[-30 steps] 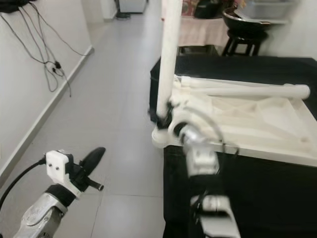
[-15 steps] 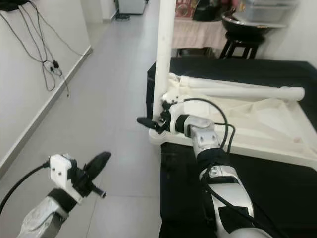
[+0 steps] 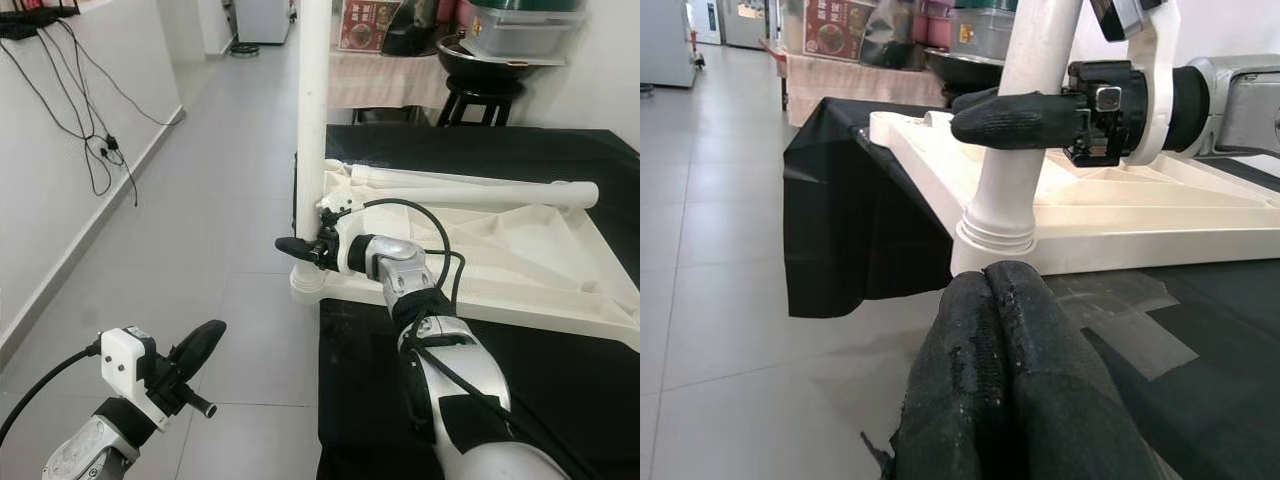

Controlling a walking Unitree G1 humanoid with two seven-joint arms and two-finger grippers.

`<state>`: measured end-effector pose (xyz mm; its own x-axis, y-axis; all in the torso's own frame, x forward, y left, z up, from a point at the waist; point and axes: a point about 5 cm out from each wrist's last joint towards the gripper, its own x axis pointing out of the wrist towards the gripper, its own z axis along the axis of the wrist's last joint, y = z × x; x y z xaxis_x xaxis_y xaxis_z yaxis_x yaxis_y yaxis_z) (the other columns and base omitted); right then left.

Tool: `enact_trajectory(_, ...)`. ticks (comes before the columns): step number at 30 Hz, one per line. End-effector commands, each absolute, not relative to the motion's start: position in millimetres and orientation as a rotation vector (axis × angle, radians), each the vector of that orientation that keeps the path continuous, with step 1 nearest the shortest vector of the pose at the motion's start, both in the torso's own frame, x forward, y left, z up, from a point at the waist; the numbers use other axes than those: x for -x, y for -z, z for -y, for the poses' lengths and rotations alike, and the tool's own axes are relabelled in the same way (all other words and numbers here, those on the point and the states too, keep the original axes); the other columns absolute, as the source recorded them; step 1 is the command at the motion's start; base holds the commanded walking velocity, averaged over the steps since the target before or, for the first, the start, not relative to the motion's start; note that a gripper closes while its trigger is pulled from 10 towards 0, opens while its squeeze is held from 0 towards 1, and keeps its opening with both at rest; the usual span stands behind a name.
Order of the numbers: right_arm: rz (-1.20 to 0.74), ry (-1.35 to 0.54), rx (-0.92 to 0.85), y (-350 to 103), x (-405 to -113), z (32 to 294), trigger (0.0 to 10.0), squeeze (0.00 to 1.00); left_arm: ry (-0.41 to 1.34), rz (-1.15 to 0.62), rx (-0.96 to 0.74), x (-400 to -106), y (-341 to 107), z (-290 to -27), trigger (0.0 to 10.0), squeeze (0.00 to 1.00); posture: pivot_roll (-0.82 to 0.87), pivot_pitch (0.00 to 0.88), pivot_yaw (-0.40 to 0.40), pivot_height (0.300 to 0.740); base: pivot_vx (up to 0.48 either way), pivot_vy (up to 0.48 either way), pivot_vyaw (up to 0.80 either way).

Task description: Building children table

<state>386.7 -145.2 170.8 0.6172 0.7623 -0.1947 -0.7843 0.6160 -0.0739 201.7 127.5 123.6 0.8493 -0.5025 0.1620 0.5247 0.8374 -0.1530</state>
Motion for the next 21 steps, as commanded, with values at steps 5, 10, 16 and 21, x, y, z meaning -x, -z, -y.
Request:
enact_trajectory(5, -0.153, -0.722, 0.140, -154.9, -383.2, 162.7, 0.0, 0.00, 0.539, 0.127, 0.174, -201.0, -124.9, -130.3, 10.0, 0.00, 0.09, 0.010, -0.026, 0.740, 0.000, 0.000, 0.00)
enact_trajectory(10, -0.242, -0.150, 0.057, -88.9, -324.8, 146.1, 0.0, 0.00, 0.532, 0.124, 0.203, -204.6, -124.6, -136.1, 10.0, 0.00, 0.02, 0.040, 0.019, 0.740, 0.000, 0.000, 0.00)
enact_trajectory(16, -0.159, -0.145, 0.128, -111.2, -345.3, 156.4, 0.0, 0.00, 0.601, 0.102, 0.206, -213.9, -122.1, -133.4, 10.0, 0.00, 0.01, 0.000, 0.007, 0.740, 0.000, 0.000, 0.00)
enact_trajectory(21, -0.159, -0.105, 0.124, -112.6, -345.3, 157.3, 0.0, 0.00, 0.589, 0.108, 0.193, -214.9, -121.5, -133.0, 10.0, 0.00, 0.01, 0.000, 0.011, 0.740, 0.000, 0.000, 0.00)
